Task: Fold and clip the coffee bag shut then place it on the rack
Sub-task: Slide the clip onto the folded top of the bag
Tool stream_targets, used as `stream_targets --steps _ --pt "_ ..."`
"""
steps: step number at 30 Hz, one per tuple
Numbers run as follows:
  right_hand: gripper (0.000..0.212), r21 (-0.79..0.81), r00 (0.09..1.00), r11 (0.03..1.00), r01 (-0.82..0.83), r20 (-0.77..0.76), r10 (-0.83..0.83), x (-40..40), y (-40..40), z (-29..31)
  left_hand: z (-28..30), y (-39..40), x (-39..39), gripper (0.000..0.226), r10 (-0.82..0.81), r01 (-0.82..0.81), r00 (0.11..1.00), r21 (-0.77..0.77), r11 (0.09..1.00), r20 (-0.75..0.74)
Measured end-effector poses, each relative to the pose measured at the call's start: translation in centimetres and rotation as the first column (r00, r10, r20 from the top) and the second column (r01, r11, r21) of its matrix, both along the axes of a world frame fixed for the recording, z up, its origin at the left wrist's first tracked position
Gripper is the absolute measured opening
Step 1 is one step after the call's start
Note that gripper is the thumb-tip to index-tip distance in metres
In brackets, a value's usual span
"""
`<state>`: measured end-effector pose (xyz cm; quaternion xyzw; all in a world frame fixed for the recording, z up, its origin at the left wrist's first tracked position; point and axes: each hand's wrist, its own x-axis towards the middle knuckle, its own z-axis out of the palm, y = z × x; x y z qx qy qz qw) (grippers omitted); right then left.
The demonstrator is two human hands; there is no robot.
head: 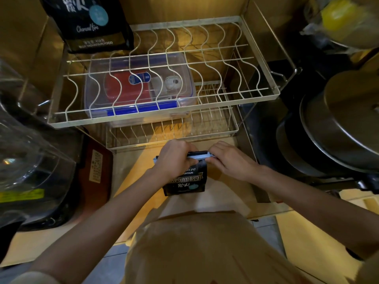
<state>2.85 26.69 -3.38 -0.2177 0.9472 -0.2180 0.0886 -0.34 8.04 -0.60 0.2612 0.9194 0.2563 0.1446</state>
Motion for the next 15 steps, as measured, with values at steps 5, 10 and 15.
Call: stream_targets --steps 5,10,15 --pt "0.024 -0.075 0.988 0.989 0.127 0.103 -0.119 0.1 -0.5 0.4 -0.1 -0.4 -0.2 0.025 0.01 -0.01 1.0 0.024 1.0 0.019" --pt "0.106 -0.367 0.755 0.798 0.477 0.637 -0.159 1.0 -1.4 -1.5 -0.3 -0.8 0.1 0.029 0.004 -0.007 0.999 0.072 0.997 0.052" --pt "0.06 -0.403 0.715 0.781 0.477 0.695 -0.077 1.7 -3.0 -4.1 -0.2 -2.6 -0.4 0.076 -0.109 0.107 0.985 0.023 0.994 0.135"
